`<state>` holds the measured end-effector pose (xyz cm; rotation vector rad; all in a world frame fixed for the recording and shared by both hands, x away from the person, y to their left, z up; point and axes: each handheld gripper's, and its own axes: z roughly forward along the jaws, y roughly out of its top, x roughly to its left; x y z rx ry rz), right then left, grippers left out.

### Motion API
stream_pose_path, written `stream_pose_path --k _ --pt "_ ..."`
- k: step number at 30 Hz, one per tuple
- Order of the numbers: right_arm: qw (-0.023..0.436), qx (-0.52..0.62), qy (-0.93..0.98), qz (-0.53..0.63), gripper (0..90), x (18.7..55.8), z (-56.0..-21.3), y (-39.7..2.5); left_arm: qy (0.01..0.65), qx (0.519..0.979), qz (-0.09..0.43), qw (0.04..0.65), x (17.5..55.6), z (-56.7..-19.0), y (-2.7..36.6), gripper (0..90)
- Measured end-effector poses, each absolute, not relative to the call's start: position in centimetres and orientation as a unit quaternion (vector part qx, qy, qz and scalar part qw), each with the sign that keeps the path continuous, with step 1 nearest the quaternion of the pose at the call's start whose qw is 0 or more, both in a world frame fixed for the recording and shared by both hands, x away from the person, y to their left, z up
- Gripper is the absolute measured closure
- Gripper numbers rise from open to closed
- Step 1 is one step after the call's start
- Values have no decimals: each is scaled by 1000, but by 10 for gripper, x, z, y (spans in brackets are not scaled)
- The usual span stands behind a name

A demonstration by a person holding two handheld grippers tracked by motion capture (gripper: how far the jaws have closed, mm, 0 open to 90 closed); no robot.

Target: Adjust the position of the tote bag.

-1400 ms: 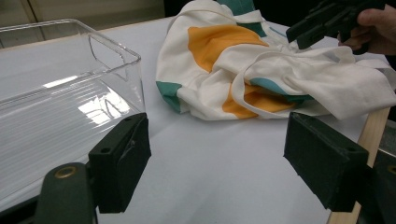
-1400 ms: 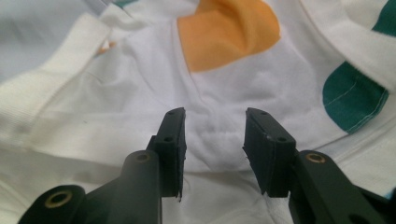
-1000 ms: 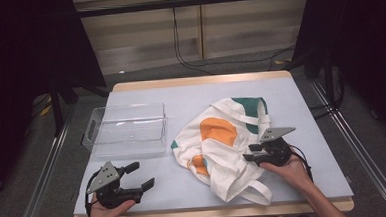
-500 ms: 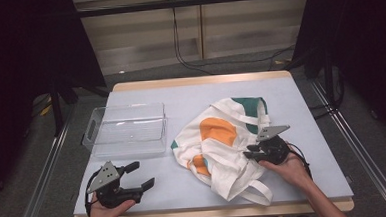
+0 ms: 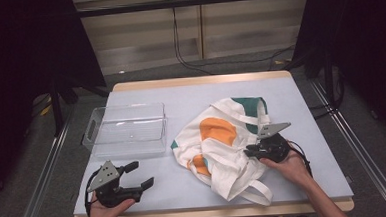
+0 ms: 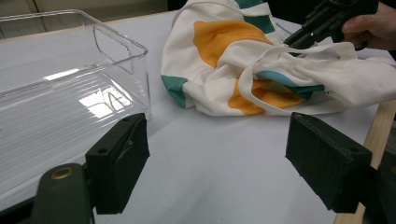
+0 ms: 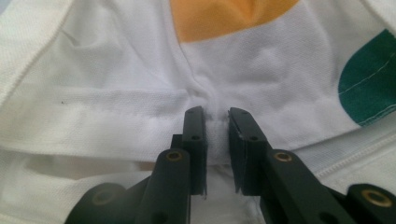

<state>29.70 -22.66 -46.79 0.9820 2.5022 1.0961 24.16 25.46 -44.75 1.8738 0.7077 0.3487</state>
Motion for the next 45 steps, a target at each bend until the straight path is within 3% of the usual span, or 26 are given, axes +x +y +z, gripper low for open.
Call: stream_pose_path --k 45 --pt "94 328 820 460 808 303 -428 -236 286 784 121 537 247 -445 248 217"
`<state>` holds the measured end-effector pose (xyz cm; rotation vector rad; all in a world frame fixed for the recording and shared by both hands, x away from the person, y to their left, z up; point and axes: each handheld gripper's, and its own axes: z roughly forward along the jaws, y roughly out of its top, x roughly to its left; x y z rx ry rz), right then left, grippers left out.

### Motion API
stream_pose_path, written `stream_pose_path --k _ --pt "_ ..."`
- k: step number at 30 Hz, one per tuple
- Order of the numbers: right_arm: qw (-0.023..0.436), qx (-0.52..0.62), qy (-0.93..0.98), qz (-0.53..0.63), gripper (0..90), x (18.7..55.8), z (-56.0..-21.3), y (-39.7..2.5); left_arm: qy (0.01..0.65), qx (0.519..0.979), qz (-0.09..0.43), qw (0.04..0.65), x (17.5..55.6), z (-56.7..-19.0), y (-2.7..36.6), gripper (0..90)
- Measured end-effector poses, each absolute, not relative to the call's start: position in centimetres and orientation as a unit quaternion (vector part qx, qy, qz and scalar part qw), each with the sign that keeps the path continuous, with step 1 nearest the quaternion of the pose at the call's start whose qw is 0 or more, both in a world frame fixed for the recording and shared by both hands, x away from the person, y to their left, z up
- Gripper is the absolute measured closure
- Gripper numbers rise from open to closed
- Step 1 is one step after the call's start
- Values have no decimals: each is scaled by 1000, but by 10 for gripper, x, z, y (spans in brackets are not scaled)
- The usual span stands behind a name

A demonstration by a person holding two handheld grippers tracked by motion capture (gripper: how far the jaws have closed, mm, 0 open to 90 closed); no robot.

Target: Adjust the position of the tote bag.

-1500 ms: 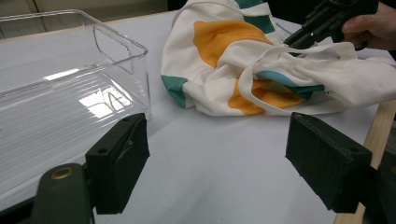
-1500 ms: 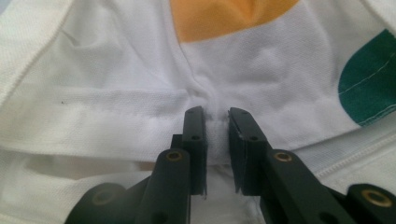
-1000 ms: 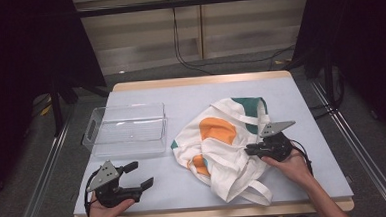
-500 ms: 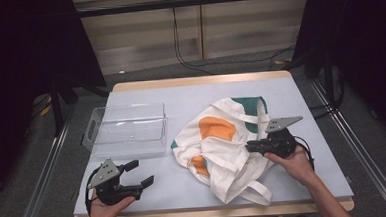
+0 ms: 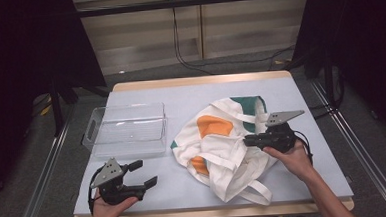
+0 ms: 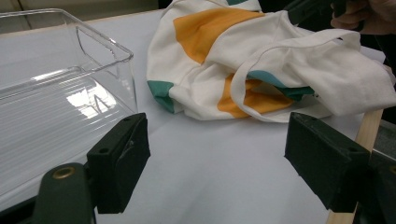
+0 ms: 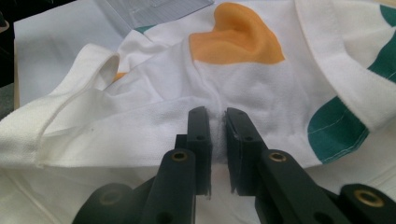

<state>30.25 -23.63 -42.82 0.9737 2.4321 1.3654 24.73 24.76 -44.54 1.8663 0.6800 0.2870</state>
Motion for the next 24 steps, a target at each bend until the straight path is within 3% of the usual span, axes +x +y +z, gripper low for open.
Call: stream_pose_path --k 24 --pt "70 310 808 497 809 333 -409 -217 304 781 111 533 248 -447 250 220"
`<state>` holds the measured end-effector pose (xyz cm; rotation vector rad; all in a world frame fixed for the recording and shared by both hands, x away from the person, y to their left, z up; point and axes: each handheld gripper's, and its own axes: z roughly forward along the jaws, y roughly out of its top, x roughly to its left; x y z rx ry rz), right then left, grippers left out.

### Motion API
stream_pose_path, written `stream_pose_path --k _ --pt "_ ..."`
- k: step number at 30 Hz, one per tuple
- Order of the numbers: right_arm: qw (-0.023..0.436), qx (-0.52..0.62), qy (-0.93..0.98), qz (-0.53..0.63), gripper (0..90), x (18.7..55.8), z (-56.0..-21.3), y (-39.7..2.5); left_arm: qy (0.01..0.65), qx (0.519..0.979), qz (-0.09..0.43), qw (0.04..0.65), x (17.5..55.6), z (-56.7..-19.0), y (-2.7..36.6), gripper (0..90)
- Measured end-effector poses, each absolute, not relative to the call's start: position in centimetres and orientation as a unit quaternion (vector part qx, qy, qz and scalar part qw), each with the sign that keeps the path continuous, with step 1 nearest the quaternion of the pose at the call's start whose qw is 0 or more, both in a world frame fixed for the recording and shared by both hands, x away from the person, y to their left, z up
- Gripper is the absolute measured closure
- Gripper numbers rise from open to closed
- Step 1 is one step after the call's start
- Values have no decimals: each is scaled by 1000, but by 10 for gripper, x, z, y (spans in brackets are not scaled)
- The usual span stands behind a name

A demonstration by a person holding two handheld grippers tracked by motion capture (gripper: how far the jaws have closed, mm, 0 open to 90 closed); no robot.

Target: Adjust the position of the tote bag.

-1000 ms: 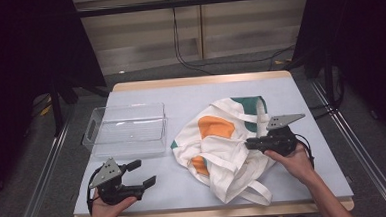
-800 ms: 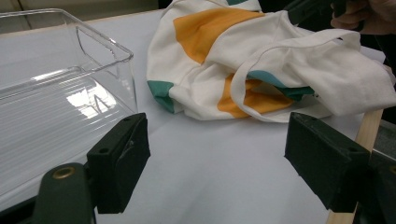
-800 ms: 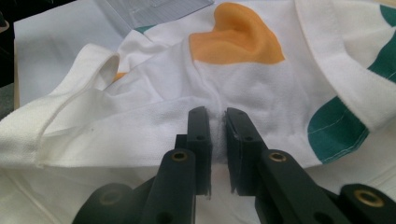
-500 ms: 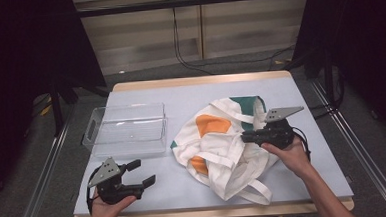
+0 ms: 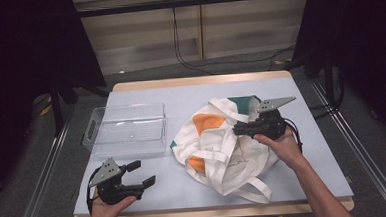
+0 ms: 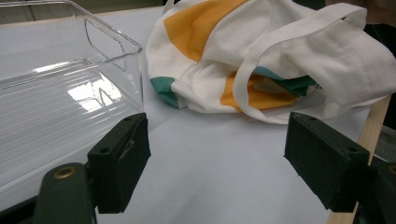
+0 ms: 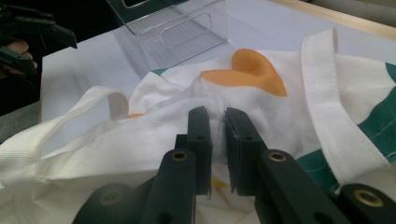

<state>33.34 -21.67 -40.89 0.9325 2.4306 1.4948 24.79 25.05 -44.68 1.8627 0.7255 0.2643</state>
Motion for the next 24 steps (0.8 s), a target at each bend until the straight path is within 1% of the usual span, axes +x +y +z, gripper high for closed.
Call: stream_pose_path --k 4,6,12,24 --pt "64 307 803 506 809 342 -405 -211 308 779 103 537 248 -449 252 220" --pt "66 306 804 505 809 343 -404 -209 310 779 107 534 248 -448 253 220" --pt "57 293 810 504 808 354 -396 -191 314 776 106 536 247 -449 256 220" --pt "37 278 818 502 808 367 -399 -164 314 778 108 533 247 -449 256 220"
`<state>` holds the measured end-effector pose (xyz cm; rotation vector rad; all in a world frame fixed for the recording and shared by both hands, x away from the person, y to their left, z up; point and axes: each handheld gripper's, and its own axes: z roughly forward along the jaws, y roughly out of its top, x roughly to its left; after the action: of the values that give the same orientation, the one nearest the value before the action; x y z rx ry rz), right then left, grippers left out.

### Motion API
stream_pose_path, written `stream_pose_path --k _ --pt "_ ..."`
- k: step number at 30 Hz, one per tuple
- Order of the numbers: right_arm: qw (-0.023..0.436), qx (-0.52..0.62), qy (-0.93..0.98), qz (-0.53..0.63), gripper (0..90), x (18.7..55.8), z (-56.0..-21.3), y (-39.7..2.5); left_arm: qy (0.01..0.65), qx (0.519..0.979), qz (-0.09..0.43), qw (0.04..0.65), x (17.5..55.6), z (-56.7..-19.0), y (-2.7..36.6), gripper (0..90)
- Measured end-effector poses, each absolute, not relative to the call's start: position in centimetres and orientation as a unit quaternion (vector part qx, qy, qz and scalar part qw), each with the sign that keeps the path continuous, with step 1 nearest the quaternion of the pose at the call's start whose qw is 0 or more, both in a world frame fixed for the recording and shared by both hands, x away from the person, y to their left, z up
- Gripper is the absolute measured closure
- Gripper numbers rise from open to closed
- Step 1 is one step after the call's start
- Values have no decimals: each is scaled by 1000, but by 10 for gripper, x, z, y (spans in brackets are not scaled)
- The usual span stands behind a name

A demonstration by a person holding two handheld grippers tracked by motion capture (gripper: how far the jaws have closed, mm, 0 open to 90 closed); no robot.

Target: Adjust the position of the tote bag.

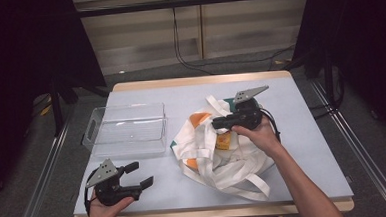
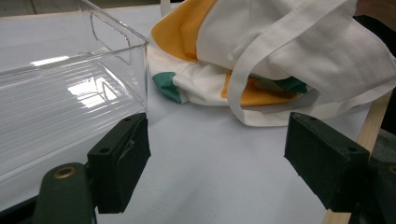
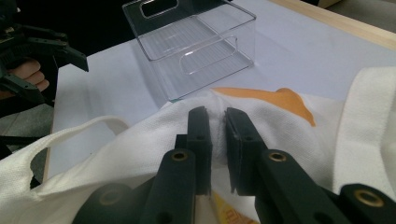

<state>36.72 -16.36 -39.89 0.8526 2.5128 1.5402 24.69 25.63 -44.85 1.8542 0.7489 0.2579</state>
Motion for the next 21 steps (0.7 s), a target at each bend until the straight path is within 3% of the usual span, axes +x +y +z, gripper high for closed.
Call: stream_pose_path --k 21 --pt "7 261 830 493 807 377 -426 -125 301 783 102 535 244 -447 257 218"
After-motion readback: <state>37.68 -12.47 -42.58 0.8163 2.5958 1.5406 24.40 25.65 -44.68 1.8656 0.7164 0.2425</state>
